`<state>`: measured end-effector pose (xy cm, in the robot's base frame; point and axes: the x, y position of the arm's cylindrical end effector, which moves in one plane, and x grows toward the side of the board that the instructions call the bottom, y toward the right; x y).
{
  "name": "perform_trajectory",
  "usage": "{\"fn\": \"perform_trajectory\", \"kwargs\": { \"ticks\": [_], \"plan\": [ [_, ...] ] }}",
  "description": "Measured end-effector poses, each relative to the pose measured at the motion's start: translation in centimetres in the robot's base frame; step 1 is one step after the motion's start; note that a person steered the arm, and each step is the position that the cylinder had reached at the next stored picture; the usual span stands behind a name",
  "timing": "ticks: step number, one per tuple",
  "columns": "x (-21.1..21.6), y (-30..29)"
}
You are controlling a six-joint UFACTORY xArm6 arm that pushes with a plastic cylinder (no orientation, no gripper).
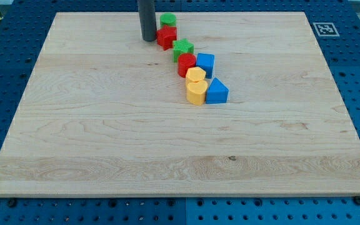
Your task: Move green circle along with red star closer to group of blocks
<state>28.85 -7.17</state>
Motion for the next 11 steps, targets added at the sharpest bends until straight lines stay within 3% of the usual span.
{"fn": "perform_trajectory", "kwargs": {
  "ticks": [4, 5, 6, 7, 11],
  "plan": [
    [1.8, 2.7],
    [0.2, -1.7],
    [-4.8, -6.0],
    [-8.2, -6.0],
    [-6.5, 1.7]
  ]
}}
